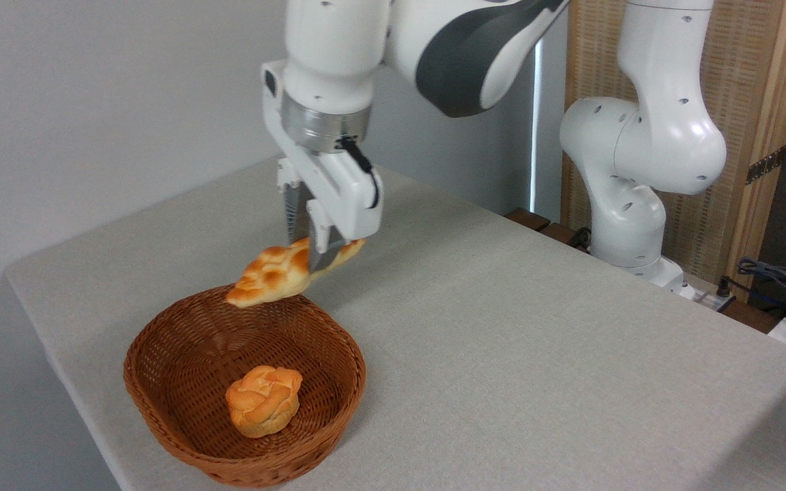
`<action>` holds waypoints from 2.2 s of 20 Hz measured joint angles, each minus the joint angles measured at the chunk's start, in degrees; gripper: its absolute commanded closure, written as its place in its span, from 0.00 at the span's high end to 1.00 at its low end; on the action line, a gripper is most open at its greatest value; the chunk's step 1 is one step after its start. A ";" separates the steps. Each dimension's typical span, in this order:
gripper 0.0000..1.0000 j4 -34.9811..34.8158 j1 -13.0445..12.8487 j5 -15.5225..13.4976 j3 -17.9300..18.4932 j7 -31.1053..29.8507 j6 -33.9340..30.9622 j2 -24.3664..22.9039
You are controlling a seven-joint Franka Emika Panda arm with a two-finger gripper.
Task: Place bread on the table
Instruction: 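Lift the braided roll out of the basket and carry it sideways, then lower the braided roll onto the table beside the basket and release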
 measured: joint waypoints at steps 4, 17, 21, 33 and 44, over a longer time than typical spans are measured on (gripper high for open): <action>0.50 -7.79 0.00 0.00 0.06 -0.41 -0.04 -6.39; 0.62 -14.31 -1.65 0.01 -0.58 -12.97 -2.28 -10.65; 0.64 -15.37 -1.66 0.01 -0.58 -13.24 -3.28 -10.63; 1.00 -15.66 -1.66 0.45 -0.58 -13.26 -3.31 -10.59; 1.00 -15.71 -1.66 2.25 -0.58 -13.26 -3.31 -10.52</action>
